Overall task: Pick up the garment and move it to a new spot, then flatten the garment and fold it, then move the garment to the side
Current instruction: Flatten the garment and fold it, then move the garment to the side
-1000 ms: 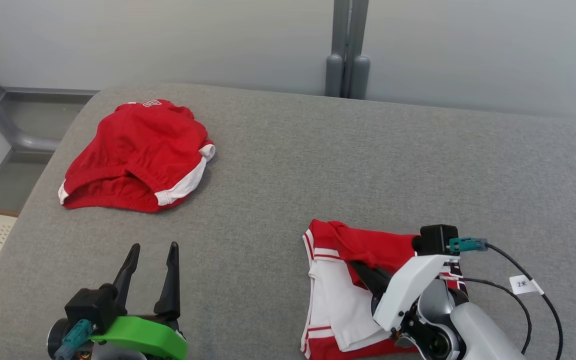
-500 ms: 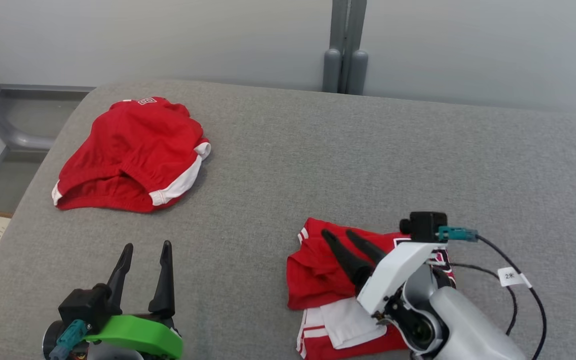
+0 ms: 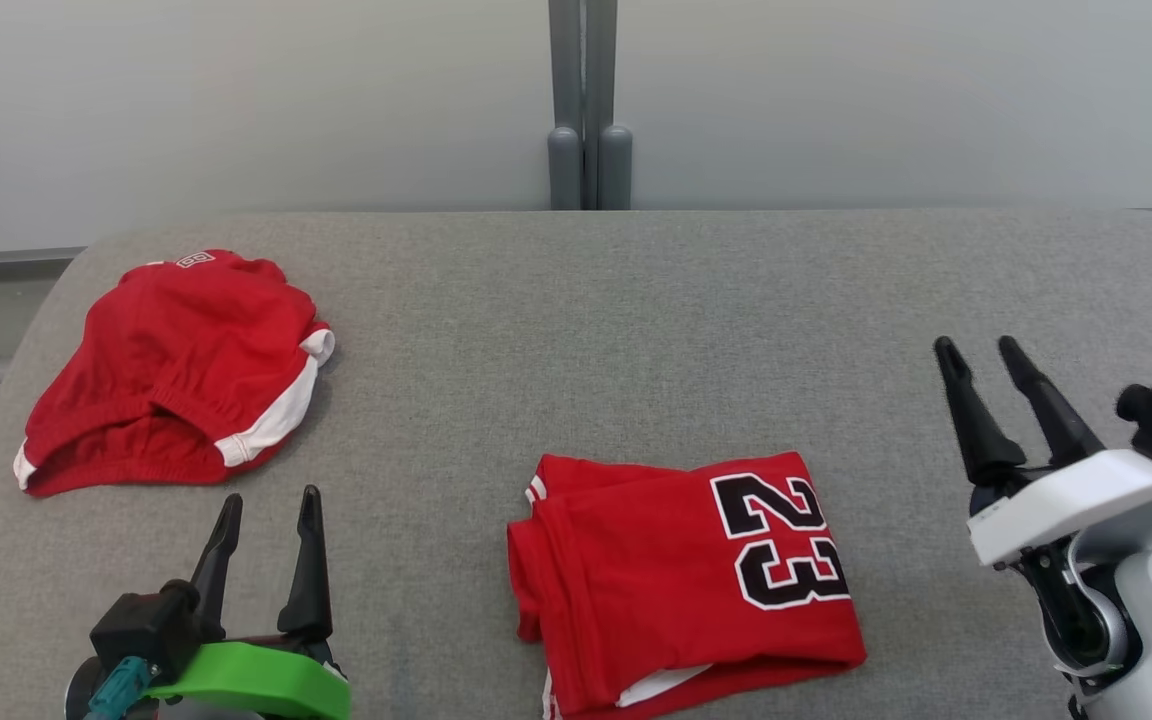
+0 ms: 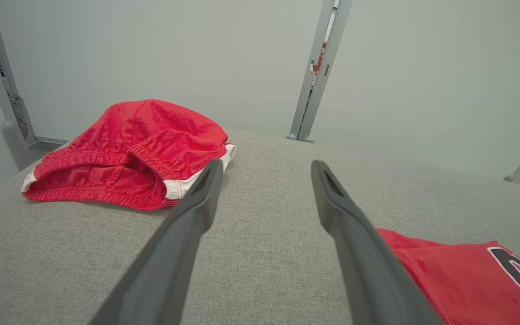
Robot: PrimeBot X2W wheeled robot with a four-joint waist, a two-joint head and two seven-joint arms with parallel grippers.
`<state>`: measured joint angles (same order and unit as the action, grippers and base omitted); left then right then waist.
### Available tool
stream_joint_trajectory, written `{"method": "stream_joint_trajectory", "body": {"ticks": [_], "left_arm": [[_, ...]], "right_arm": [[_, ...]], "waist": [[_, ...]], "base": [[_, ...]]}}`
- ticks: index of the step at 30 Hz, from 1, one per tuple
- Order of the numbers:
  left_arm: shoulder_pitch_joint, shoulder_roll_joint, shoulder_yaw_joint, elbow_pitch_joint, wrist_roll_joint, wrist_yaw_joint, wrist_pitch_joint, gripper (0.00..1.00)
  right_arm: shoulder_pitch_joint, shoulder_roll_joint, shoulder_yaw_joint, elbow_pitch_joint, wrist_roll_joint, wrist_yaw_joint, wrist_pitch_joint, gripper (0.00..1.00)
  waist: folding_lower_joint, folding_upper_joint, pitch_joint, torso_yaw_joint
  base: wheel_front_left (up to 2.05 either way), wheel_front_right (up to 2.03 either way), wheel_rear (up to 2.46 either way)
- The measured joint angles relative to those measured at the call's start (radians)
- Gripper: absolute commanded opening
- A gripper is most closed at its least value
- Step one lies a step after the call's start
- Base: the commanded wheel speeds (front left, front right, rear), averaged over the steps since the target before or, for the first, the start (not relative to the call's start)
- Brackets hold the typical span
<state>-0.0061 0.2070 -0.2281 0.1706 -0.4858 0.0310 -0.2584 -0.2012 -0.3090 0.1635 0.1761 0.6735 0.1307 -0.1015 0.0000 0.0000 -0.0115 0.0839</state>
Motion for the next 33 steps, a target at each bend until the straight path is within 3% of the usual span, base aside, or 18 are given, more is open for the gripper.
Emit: {"method": "stream_joint_trajectory", "body": {"ticks": [8,13,20,24,33], "left_arm": [[0.031,-0.02,0.057,-0.048,0.022,0.0,-0.003,1.0],[0.053,-0.041,0.085,-0.067,0.051,-0.011,-0.004,1.0],[0.057,-0.066,0.103,-0.058,0.075,-0.037,-0.004,1.0],[0.057,-0.074,0.105,-0.054,0.103,-0.05,-0.004,1.0],[0.051,-0.091,0.1,-0.039,0.135,-0.076,-0.004,1.0]], "right_arm": [[0.108,0.021,-0.087,-0.044,-0.175,0.0,-0.132,1.0],[0.157,0.081,-0.113,-0.026,-0.252,0.0,-0.148,1.0],[0.157,0.09,-0.102,0.014,-0.313,0.0,-0.154,1.0],[0.131,0.083,-0.079,0.059,-0.35,0.0,-0.104,1.0],[0.0,0.117,0.038,0.272,-0.313,0.0,0.142,1.0]], "waist": [[0.0,0.0,-0.012,-0.037],[0.0,0.0,-0.013,-0.042],[0.0,0.0,-0.013,-0.036],[0.0,0.0,-0.016,-0.026],[0.0,0.0,-0.012,0.026]], "base": [[0.0,0.0,0.0],[0.0,0.0,0.0],[0.0,0.0,0.0],[0.0,0.0,0.0],[0.0,0.0,0.0]]}}
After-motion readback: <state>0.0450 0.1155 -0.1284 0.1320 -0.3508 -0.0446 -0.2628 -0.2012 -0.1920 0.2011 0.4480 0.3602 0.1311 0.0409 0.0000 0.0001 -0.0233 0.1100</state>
